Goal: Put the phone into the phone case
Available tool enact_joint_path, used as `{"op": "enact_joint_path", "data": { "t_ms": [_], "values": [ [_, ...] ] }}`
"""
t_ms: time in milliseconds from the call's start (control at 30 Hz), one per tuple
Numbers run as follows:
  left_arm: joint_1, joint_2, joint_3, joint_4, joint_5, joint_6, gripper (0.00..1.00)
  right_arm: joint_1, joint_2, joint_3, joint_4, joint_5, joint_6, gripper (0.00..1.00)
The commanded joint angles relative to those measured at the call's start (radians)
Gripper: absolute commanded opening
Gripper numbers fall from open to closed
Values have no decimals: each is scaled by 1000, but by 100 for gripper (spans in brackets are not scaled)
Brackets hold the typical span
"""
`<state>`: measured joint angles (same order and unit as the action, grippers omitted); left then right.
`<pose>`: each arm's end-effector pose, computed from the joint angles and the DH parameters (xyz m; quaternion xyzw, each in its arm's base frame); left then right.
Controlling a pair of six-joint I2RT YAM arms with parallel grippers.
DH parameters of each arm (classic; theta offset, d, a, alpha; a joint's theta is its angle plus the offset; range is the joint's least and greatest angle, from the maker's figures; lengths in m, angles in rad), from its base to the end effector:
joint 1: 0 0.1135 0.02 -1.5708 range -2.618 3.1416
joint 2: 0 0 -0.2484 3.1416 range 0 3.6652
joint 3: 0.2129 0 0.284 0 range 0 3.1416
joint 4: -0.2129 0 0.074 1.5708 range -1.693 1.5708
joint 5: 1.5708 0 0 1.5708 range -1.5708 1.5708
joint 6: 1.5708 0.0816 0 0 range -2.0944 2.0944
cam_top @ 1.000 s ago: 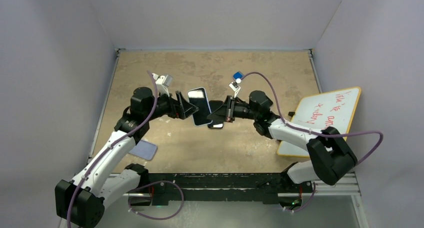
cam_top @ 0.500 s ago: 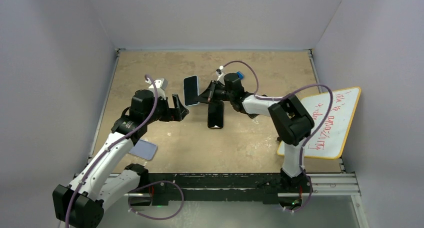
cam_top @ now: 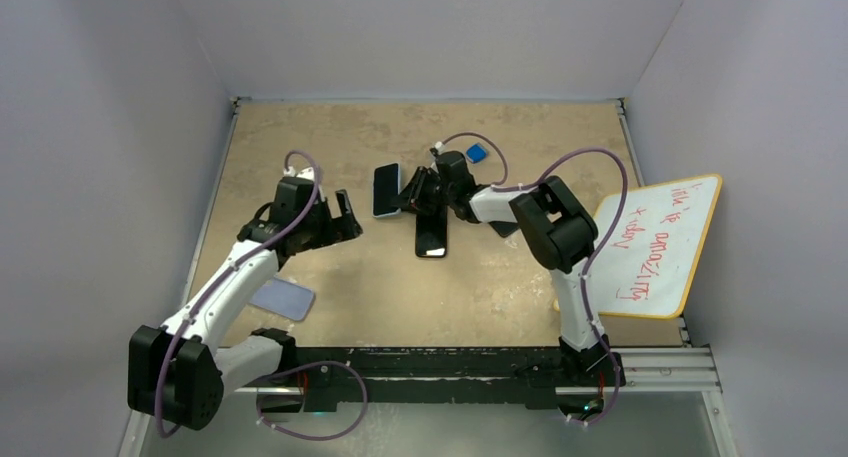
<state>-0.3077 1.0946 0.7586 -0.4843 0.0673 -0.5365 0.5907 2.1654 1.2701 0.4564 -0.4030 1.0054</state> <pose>0.2785 -0.0943 0.1857 -0.0939 0.9252 -0.1786 0.3213 0.4095 0.3131 0.0768 0.0652 0.8314 0.4941 0.2458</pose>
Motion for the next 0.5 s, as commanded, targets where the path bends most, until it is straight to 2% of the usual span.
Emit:
{"op": "enact_joint_path", "data": {
  "t_ms": [0,133,400,467],
  "values": [
    [131,-4,-50,2,16,-121,98,0,-66,43,-10,35,-15,37],
    [171,-30,-91,-16,-40,-188,95,-3,-139,16,-57,65,-60,61],
    [174,-30,-73,-156,-241,-306,95,-2,-322,-65,-132,83,-119,98],
    [174,-43,-79,-191,-288,-347,93,-2,-371,-104,-132,82,-120,99]
  ]
}}
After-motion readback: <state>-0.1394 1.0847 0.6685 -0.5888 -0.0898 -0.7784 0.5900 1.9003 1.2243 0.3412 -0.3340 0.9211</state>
